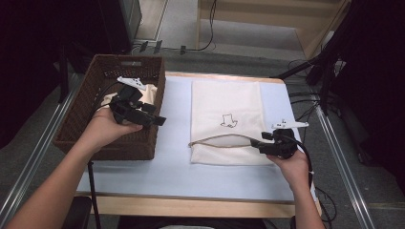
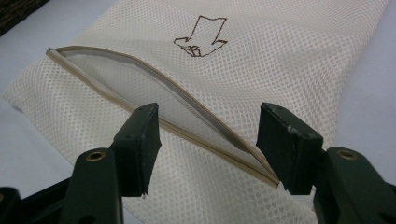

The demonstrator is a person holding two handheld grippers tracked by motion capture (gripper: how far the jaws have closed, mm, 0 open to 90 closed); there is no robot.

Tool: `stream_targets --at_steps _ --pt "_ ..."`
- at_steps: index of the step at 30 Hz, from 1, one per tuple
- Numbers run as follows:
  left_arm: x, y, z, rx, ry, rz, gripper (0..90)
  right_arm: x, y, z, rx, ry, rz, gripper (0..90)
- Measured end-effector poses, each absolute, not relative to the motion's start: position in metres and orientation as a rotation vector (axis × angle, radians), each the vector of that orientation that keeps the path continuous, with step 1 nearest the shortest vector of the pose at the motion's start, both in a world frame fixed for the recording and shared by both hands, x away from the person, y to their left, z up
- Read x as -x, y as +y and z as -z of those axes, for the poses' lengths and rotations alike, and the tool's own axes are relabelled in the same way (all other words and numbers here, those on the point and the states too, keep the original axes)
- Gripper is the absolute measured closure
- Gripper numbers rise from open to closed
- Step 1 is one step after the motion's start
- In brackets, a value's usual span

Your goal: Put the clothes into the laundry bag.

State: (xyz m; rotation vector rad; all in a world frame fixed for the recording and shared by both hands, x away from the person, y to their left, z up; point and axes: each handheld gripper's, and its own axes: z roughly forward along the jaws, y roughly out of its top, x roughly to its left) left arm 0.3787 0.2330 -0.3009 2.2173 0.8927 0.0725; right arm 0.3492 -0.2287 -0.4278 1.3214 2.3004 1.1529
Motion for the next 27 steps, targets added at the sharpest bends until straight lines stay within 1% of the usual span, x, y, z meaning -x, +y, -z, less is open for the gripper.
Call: stream_targets --at_steps 6,9,13,17,21,24,27 --pt "-0.399 0.257 0.308 -2.237 0.935 -0.122 33.2 -0.351 -0.226 0.428 -1.309 2.310 -1.157 40.5" --pt "-0.407 0.267 0.311 -2.208 0.967 -0.113 33.0 -0.352 -0.225 0.428 -1.303 2.310 -1.159 40.5" --pt "-0.415 0.281 0.315 -2.204 1.003 -0.152 31.8 -0.353 -0.224 0.428 -1.303 2.315 -1.158 40.5" --pt "-0.425 0.296 0.322 -2.180 1.076 -0.158 31.0 -0.354 -0.223 0.428 -1.300 2.318 -1.155 40.5" --pt "-0.434 0.308 0.330 -2.150 1.148 -0.159 23.6 -0.354 -0.223 0.428 -1.296 2.321 -1.155 40.4" --pt "-0.439 0.313 0.338 -2.134 1.195 -0.181 14.2 -0.354 -0.223 0.428 -1.297 2.322 -1.154 40.4" --pt "-0.444 0.317 0.347 -2.127 1.257 -0.203 10.9 -0.354 -0.223 0.428 -1.299 2.320 -1.156 40.4"
